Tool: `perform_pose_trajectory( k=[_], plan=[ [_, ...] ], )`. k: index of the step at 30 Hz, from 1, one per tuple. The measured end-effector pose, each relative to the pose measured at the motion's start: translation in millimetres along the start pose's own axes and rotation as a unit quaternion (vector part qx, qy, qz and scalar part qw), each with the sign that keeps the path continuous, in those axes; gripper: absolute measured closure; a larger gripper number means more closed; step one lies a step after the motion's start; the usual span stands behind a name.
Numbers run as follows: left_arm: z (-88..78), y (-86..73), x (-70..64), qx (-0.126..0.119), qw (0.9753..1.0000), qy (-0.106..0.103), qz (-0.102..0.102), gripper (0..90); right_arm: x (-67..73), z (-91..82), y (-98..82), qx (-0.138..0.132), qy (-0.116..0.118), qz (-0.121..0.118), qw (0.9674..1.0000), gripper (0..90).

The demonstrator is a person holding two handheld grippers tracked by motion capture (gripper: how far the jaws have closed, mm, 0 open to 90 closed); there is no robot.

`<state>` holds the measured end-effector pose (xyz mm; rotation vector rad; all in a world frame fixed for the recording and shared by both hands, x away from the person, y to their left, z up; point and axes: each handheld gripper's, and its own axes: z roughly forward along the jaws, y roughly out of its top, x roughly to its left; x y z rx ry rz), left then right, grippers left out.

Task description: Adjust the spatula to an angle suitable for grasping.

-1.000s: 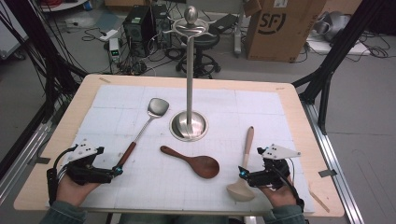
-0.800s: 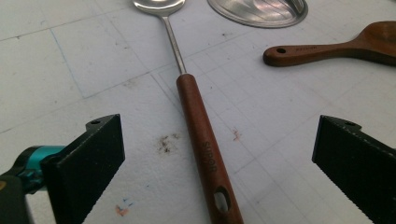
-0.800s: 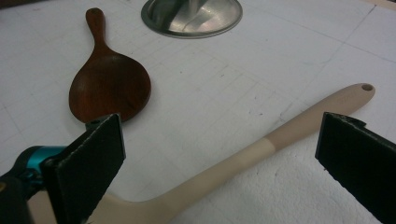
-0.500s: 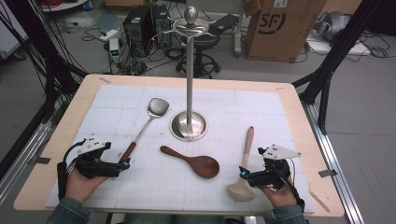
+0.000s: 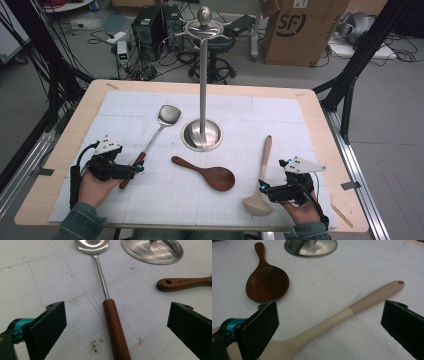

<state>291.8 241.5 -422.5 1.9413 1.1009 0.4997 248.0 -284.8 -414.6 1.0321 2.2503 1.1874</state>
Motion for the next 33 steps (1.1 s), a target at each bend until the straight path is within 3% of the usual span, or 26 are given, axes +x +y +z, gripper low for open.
perform_pose_trajectory(
  k=[5,12,14,17,18,21,33],
  plan=[
    [6.0,0.6,1.7,0.018,0.9998,0.008,0.005,3.8,0.3,2.6,0.3,0.003,0.0,-0.004,1.0,0.5],
    [11.9,3.5,2.1,0.028,0.9995,0.011,0.012,11.7,0.7,2.8,0.1,0.005,-0.001,-0.005,1.0,0.5],
    [15.9,2.7,1.2,0.044,0.9987,0.014,0.021,17.0,0.8,3.0,0.0,0.006,-0.001,-0.006,1.0,0.5],
    [18.5,1.8,1.3,0.056,0.9981,0.009,0.023,19.8,1.4,3.6,0.0,0.008,-0.001,-0.007,0.9999,0.5],
    [19.2,1.3,1.1,0.059,0.9979,0.004,0.025,24.4,1.5,3.8,0.1,0.008,-0.001,-0.01,0.9999,0.5],
    [18.8,1.6,0.4,0.057,0.9981,-0.004,0.024,25.3,1.7,3.6,0.2,0.007,0.0,-0.01,0.9999,0.5],
    [21.1,-3.6,-2.2,0.081,0.9962,-0.006,0.032,45.5,3.3,8.2,4.9,0.004,0.006,-0.015,0.9999,0.5]
  ],
)
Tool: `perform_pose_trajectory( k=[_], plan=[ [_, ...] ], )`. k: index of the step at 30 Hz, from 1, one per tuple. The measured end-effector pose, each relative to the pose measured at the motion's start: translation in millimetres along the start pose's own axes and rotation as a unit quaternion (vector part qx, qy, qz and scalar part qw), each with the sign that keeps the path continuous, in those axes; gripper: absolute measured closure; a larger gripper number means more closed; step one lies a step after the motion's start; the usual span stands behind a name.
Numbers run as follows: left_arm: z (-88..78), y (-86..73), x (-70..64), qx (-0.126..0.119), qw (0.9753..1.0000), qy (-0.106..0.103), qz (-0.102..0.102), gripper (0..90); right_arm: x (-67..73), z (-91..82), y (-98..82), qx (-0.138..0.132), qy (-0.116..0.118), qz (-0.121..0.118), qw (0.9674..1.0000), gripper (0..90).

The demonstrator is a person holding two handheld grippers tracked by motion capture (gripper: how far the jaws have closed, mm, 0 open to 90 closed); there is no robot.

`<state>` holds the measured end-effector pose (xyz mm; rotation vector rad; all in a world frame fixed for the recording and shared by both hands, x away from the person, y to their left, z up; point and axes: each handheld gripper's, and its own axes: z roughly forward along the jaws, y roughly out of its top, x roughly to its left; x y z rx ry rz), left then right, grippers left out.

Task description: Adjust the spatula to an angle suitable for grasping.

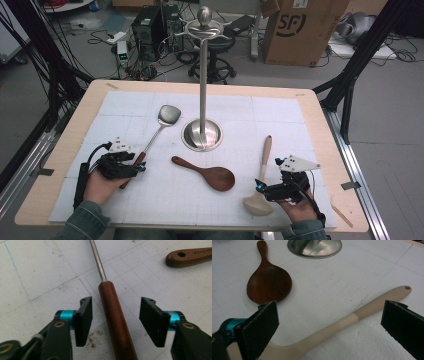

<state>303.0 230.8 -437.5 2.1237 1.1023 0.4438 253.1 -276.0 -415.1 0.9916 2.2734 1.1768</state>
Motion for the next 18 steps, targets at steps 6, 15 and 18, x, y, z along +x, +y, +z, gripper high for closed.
perform_pose_trajectory(
  k=[6,15,18],
  plan=[
    [3.2,-1.1,1.3,0.011,0.9999,-0.003,-0.008,53.9,-0.8,1.3,0.3,0.002,0.002,-0.002,1.0,0.5],
    [5.0,-2.4,3.9,0.015,0.9998,-0.003,-0.009,60.4,-0.1,2.8,0.2,0.0,-0.004,0.0,1.0,0.5],
    [5.5,-3.0,3.1,0.013,0.9999,0.003,-0.007,60.5,-0.2,2.5,-0.1,0.001,-0.005,0.0,1.0,0.5]
  ],
)
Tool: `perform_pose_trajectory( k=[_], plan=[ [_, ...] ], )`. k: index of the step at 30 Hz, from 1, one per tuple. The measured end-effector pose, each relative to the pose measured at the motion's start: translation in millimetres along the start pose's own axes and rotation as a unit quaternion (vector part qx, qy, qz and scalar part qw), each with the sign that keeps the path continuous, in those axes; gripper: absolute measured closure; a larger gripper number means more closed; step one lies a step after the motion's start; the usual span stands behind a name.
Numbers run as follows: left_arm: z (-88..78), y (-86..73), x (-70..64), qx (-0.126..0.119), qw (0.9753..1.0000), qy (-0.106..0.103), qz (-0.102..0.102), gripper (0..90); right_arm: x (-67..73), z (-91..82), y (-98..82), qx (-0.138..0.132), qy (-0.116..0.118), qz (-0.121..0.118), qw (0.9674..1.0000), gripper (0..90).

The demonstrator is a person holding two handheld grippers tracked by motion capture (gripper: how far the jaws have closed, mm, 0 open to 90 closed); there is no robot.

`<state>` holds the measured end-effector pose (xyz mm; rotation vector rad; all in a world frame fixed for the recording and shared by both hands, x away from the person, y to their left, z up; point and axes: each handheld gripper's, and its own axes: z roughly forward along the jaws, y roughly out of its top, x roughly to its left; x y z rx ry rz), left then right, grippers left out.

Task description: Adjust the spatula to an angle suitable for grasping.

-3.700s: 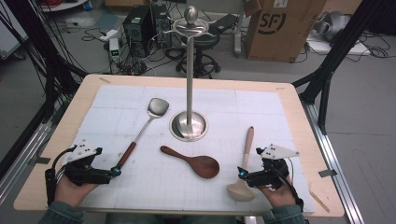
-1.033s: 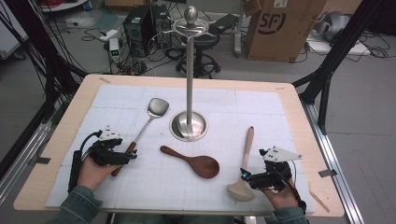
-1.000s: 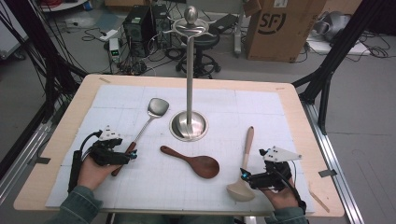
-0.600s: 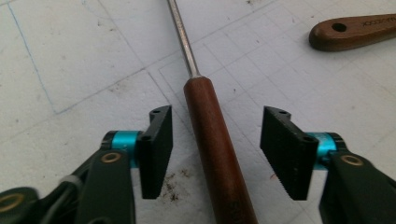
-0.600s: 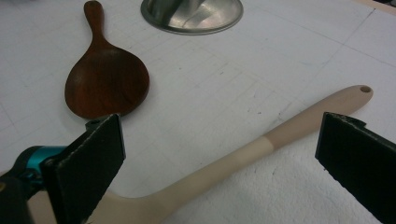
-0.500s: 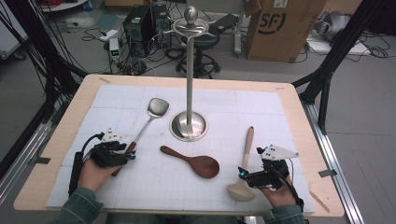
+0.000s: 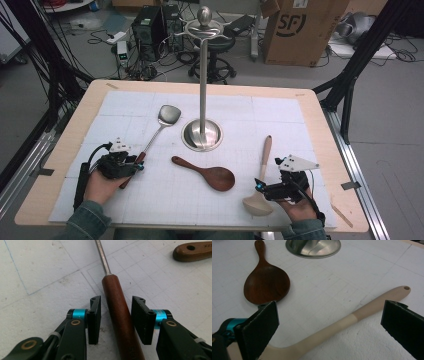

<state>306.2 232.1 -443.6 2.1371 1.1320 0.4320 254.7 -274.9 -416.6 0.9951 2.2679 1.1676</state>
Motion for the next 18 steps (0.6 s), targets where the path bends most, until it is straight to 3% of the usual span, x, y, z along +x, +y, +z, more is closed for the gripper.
perform_pose_trajectory(
  k=[11,18],
  plan=[
    [-1.1,-0.7,0.3,0.001,1.0,0.0,-0.001,66.1,0.7,1.8,1.0,0.001,0.003,-0.004,1.0,0.5],
    [-2.9,-2.0,3.1,0.0,0.9998,0.007,-0.016,68.8,0.6,2.9,1.0,0.004,0.003,-0.004,1.0,0.5]
  ],
)
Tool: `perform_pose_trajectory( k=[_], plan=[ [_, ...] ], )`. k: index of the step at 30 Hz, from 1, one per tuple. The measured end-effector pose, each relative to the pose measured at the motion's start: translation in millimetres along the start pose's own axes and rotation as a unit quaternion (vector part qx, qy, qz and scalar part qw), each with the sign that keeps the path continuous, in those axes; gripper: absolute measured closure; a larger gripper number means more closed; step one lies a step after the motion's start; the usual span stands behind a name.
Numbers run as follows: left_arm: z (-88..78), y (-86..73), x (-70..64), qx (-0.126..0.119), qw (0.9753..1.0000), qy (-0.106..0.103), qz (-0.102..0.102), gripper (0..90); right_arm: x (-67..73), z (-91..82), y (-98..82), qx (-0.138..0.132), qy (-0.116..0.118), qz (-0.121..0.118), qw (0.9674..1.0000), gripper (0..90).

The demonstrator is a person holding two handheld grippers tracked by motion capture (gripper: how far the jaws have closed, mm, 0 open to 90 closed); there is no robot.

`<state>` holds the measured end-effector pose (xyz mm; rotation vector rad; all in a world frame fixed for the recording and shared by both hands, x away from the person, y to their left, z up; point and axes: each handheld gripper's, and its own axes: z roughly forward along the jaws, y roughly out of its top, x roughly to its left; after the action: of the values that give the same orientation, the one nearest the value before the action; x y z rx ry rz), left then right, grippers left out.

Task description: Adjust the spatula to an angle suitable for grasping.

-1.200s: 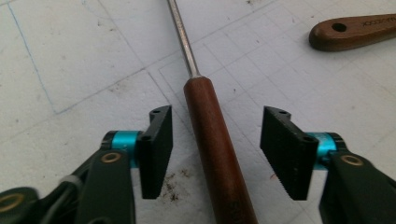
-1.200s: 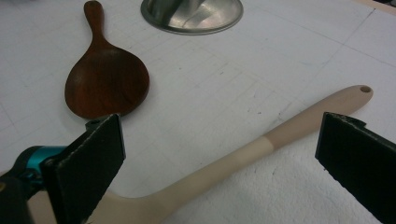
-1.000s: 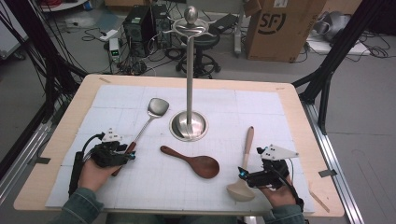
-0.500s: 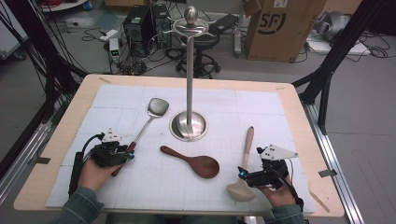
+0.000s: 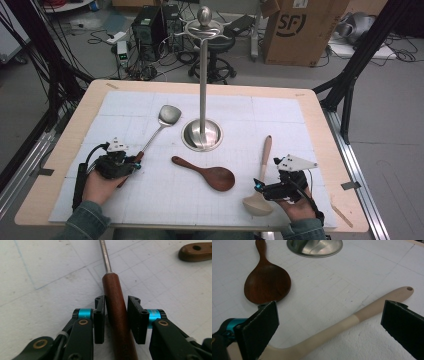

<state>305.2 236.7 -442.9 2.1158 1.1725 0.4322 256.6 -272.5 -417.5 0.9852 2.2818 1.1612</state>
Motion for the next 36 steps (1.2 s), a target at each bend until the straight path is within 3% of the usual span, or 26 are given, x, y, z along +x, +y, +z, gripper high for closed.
perform_pose_trajectory(
  k=[4,9,36],
  plan=[
    [-3.4,-2.4,7.0,0.002,1.0,0.006,-0.007,71.0,0.5,0.9,0.5,0.001,0.001,-0.001,1.0,0.5],
    [-8.1,-7.2,17.4,0.001,0.9997,-0.004,-0.022,72.9,1.4,3.2,2.0,0.003,0.003,-0.002,1.0,0.5],
    [-33.5,-23.4,23.9,0.011,0.999,-0.042,0.012,73.1,4.9,10.5,8.6,0.003,0.01,-0.012,0.9999,0.5]
  ],
)
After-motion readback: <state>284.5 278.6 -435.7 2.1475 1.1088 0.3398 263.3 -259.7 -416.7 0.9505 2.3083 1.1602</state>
